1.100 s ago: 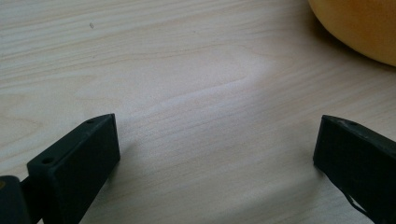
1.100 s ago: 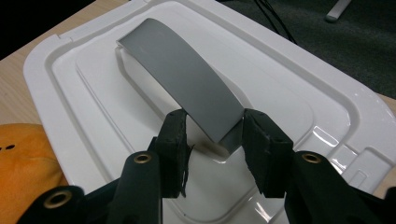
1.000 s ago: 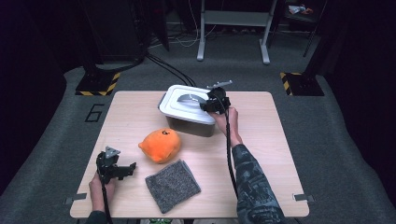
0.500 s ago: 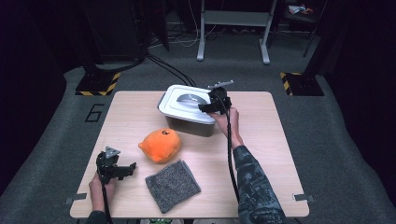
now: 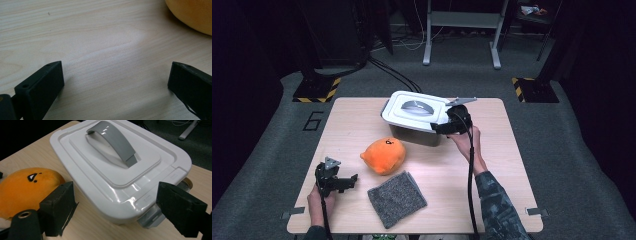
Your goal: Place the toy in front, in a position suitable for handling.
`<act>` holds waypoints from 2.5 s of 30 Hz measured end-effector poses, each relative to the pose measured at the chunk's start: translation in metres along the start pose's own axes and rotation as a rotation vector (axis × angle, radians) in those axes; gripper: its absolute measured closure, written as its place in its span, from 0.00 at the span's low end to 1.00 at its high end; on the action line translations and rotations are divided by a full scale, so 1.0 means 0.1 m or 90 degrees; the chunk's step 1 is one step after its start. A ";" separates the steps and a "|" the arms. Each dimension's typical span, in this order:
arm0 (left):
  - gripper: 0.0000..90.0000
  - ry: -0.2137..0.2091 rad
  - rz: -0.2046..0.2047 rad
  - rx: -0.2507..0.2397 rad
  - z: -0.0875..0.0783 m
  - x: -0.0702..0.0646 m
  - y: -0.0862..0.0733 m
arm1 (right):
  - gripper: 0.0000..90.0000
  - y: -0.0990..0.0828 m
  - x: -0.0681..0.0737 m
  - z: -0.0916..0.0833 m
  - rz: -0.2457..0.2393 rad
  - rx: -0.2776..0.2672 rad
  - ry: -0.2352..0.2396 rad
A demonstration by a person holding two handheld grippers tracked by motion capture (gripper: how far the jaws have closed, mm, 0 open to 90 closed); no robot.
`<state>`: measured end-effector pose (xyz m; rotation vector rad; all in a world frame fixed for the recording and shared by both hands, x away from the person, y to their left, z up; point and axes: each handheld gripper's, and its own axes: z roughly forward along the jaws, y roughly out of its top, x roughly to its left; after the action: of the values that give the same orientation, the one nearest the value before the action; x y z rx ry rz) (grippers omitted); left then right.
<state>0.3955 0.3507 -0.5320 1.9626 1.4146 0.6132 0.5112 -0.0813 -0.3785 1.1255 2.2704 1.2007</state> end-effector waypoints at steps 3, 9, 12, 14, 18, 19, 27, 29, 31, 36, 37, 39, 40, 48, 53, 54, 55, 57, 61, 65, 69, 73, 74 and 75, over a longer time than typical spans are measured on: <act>0.00 0.000 0.000 0.000 0.00 0.00 0.00 | 0.15 -0.11 0.06 -0.06 -0.011 0.007 0.007; 0.00 0.000 0.000 0.000 0.00 0.00 0.00 | 0.12 -0.36 0.18 -0.10 -0.026 0.022 0.018; 0.00 0.000 0.001 0.000 0.00 0.00 0.00 | 0.10 -0.58 0.28 -0.08 -0.034 0.041 0.023; 0.00 0.000 0.001 0.000 0.00 0.00 0.00 | 0.09 -0.62 0.29 -0.07 -0.036 0.045 0.025; 0.00 0.000 0.000 0.000 0.00 0.00 0.00 | 0.07 -0.85 0.40 -0.02 -0.048 0.063 0.044; 0.00 0.000 0.000 0.000 0.00 0.00 0.00 | 0.06 -0.89 0.44 -0.01 -0.048 0.066 0.050; 0.00 0.000 0.001 0.000 0.00 0.00 0.00 | 0.05 -1.19 0.86 0.10 -0.101 0.094 0.086; 0.00 0.000 0.000 0.000 0.00 0.00 0.00 | 0.04 -1.24 0.95 0.15 -0.104 0.105 0.105; 0.00 0.000 0.000 0.000 0.00 0.00 0.00 | 0.03 -1.29 1.06 0.19 -0.104 0.107 0.120; 0.00 0.000 0.000 0.000 0.00 0.00 0.00 | 0.00 -1.30 1.34 0.28 -0.149 0.122 0.149; 0.00 0.000 0.000 0.000 0.00 0.00 0.00 | 0.00 -1.30 1.39 0.30 -0.159 0.121 0.154; 0.00 0.000 0.000 0.000 0.00 0.00 0.00 | 0.00 -1.30 1.49 0.34 -0.166 0.130 0.156; 0.00 0.000 0.000 0.000 0.00 0.00 0.00 | 0.00 -1.31 1.53 0.36 -0.164 0.140 0.160; 0.00 0.000 0.000 0.000 0.00 0.00 0.00 | 0.04 -1.32 1.69 0.42 -0.191 0.135 0.162; 0.00 0.000 0.000 0.000 0.00 0.00 0.00 | 0.07 -1.33 1.78 0.52 -0.204 0.159 0.170; 0.00 0.000 0.000 0.000 0.00 0.00 0.00 | 0.07 -1.33 1.78 0.52 -0.204 0.159 0.170; 0.00 0.000 0.000 0.000 0.00 0.00 0.00 | 0.10 -1.35 1.79 0.56 -0.209 0.172 0.167; 0.00 0.000 0.000 0.000 0.00 0.00 0.00 | 0.11 -1.36 1.79 0.58 -0.209 0.177 0.168; 0.00 0.000 0.000 0.000 0.00 0.00 0.00 | 0.18 -1.39 1.76 0.60 -0.210 0.181 0.165; 0.00 0.000 0.000 0.000 0.00 0.00 0.00 | 0.23 -1.40 1.75 0.59 -0.215 0.177 0.160; 0.00 0.000 0.000 0.000 0.00 0.00 0.00 | 0.38 -1.40 1.73 0.55 -0.209 0.171 0.154; 0.00 0.000 0.000 0.000 0.00 0.00 0.00 | 0.51 -1.41 1.69 0.51 -0.208 0.170 0.159; 0.00 0.000 0.000 0.000 0.00 0.00 0.00 | 0.54 -1.41 1.69 0.51 -0.206 0.168 0.158; 0.00 0.000 0.000 0.000 0.00 0.00 0.00 | 0.54 -1.41 1.69 0.51 -0.206 0.168 0.158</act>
<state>0.3954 0.3506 -0.5320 1.9628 1.4148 0.6140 0.3662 0.0302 -0.5110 0.6756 2.7323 0.9787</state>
